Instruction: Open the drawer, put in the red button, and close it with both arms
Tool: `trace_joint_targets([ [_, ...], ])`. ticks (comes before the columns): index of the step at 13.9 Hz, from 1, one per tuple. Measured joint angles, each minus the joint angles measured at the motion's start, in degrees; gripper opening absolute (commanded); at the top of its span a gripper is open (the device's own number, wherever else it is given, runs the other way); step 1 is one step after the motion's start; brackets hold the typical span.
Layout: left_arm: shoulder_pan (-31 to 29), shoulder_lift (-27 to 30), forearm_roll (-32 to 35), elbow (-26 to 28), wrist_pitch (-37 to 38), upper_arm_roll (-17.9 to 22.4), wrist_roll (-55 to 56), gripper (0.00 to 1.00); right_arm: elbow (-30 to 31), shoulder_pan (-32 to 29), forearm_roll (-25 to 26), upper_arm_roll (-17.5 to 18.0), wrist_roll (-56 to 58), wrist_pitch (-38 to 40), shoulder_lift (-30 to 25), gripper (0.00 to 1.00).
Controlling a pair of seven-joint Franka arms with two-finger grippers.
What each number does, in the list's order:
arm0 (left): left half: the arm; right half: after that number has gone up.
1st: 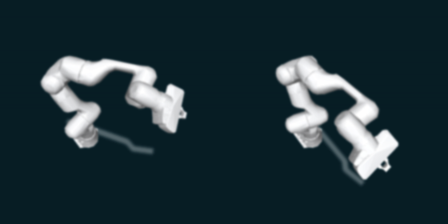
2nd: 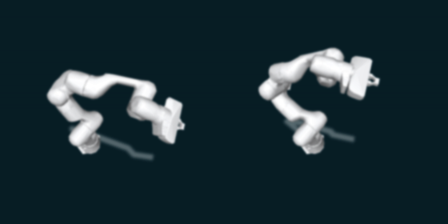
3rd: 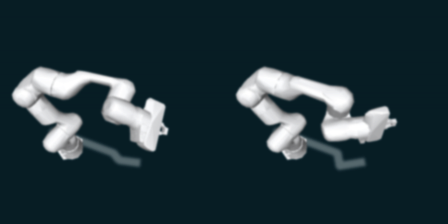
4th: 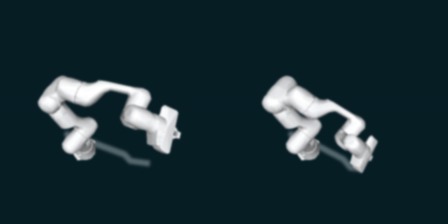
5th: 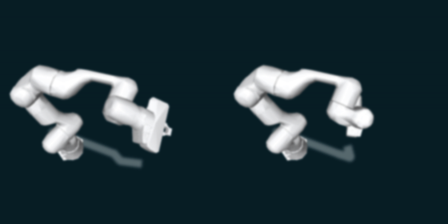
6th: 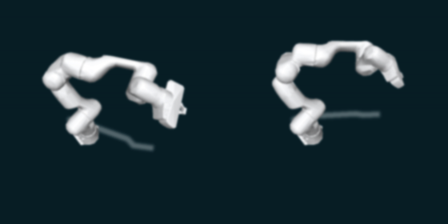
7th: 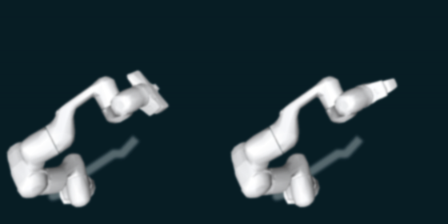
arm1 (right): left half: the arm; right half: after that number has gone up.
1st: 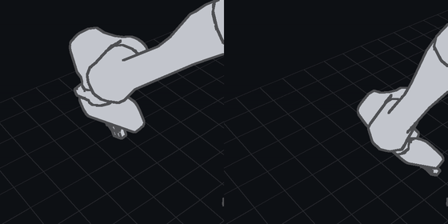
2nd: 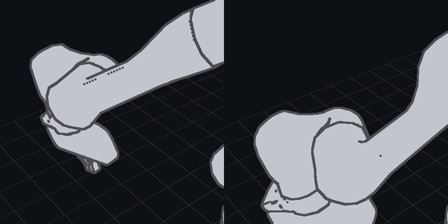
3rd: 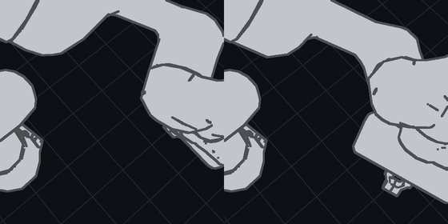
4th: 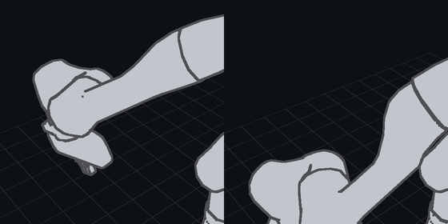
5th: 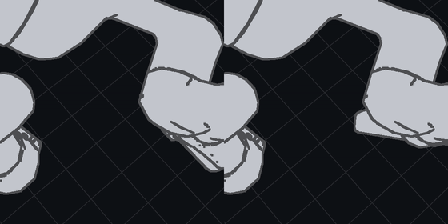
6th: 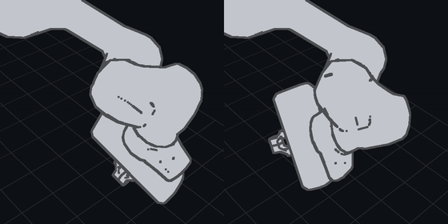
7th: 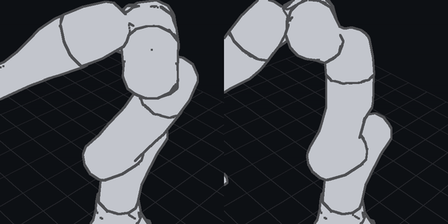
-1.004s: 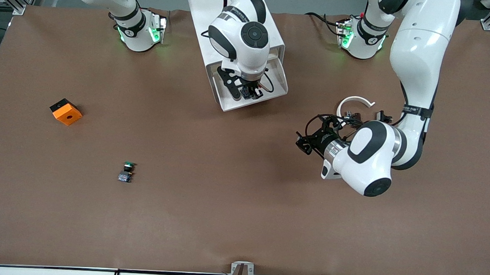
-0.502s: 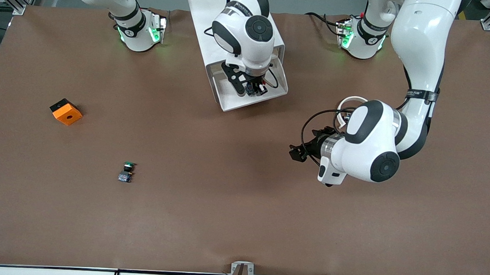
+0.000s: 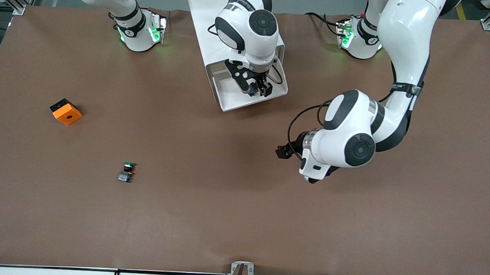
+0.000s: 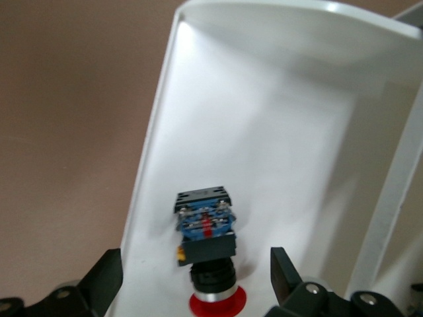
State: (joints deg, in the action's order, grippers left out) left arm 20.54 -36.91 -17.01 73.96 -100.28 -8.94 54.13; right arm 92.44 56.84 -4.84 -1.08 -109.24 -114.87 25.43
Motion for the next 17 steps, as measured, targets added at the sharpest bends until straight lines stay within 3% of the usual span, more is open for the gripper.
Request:
trace_joint_targets([
  [5,3.4,0.0,4.3,2.1,-4.5,-0.1,0.0,1.00,-6.3,-3.9,0.0,-1.0,10.4,5.8,-0.1,1.00],
  [9,5.3,0.0,4.6,5.1,-7.4,-0.1,0.0,1.00,-7.5,-9.5,0.2,-1.4,24.0,10.5,-1.6,1.00],
  [14,5.7,0.0,4.7,6.2,-7.9,-0.1,-0.2,1.00,-7.9,-19.9,0.7,-2.0,47.4,21.4,-6.8,1.00],
  [17,8.1,0.3,4.7,8.0,-7.9,-0.3,-0.2,1.00,-7.9,-26.5,3.8,-2.1,60.4,26.1,-9.4,1.00],
])
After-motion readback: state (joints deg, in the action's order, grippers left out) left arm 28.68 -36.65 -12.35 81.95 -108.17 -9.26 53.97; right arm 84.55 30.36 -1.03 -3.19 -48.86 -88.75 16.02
